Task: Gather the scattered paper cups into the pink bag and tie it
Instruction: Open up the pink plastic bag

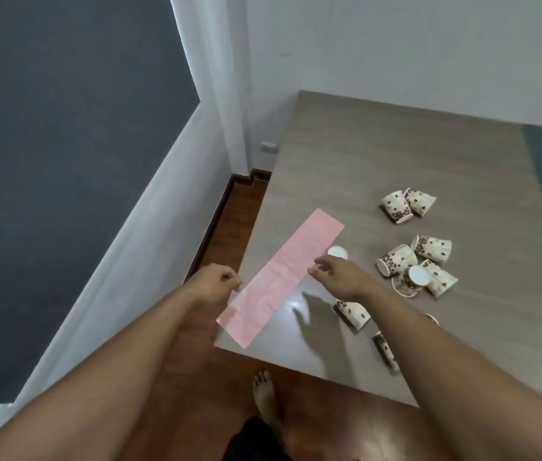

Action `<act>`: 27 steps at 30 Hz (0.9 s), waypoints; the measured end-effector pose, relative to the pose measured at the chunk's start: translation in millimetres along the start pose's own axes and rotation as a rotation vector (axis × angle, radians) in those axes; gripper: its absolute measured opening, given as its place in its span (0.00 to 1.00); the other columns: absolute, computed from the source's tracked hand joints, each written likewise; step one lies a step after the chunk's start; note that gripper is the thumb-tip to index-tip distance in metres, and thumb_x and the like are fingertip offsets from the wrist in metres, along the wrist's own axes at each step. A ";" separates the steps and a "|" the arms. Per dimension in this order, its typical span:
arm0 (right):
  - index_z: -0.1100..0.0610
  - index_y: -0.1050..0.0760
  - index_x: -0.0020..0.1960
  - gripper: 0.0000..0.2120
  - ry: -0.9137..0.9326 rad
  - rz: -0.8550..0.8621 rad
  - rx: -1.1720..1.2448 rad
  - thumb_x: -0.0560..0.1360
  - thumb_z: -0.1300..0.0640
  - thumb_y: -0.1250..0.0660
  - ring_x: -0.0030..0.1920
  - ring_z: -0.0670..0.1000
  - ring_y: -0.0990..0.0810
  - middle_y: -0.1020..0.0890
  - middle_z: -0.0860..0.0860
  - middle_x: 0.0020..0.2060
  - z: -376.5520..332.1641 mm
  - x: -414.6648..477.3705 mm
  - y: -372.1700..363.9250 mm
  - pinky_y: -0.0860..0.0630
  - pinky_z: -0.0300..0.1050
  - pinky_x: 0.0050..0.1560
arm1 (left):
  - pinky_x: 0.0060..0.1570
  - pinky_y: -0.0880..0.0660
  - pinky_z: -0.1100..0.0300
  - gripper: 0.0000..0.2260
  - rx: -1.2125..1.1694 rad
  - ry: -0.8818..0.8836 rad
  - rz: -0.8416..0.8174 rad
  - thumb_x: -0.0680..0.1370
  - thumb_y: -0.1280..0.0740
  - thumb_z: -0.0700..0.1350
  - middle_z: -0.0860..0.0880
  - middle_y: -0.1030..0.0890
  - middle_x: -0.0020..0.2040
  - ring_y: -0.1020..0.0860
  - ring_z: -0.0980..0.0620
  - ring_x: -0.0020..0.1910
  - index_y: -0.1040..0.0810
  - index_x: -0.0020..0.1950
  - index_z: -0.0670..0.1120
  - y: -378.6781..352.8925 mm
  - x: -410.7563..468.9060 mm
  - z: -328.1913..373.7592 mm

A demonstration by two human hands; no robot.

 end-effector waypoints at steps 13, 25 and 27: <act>0.56 0.23 0.78 0.24 -0.192 -0.216 0.244 0.87 0.44 0.35 0.72 0.55 0.20 0.18 0.54 0.73 24.9 27.3 -163.6 0.26 0.52 0.76 | 0.56 0.29 0.59 0.23 -0.077 0.306 -0.006 0.84 0.24 0.42 0.37 0.18 0.72 0.19 0.39 0.70 0.24 0.77 0.37 -71.1 54.8 -105.5; 0.52 0.27 0.81 0.26 -0.105 -0.278 0.207 0.87 0.43 0.34 0.76 0.51 0.21 0.22 0.48 0.78 -11.5 36.8 -196.5 0.28 0.48 0.78 | 0.51 0.22 0.54 0.12 0.117 0.418 -0.147 0.84 0.23 0.50 0.42 0.12 0.51 0.14 0.44 0.50 0.11 0.56 0.40 -70.0 63.2 -127.3; 0.50 0.25 0.79 0.26 -0.079 -0.256 0.225 0.85 0.41 0.31 0.73 0.50 0.20 0.20 0.46 0.76 -18.0 34.7 -186.2 0.26 0.46 0.74 | 0.46 0.23 0.54 0.14 -0.149 0.422 -0.174 0.81 0.19 0.48 0.43 0.13 0.39 0.17 0.44 0.39 0.15 0.42 0.41 -71.0 66.1 -120.5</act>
Point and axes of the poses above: each hand's wrist, its own x-axis towards the middle knuckle, its own y-axis out of the back of the hand, z = x × y, the point moved 9 cm from there along x, towards the middle knuckle
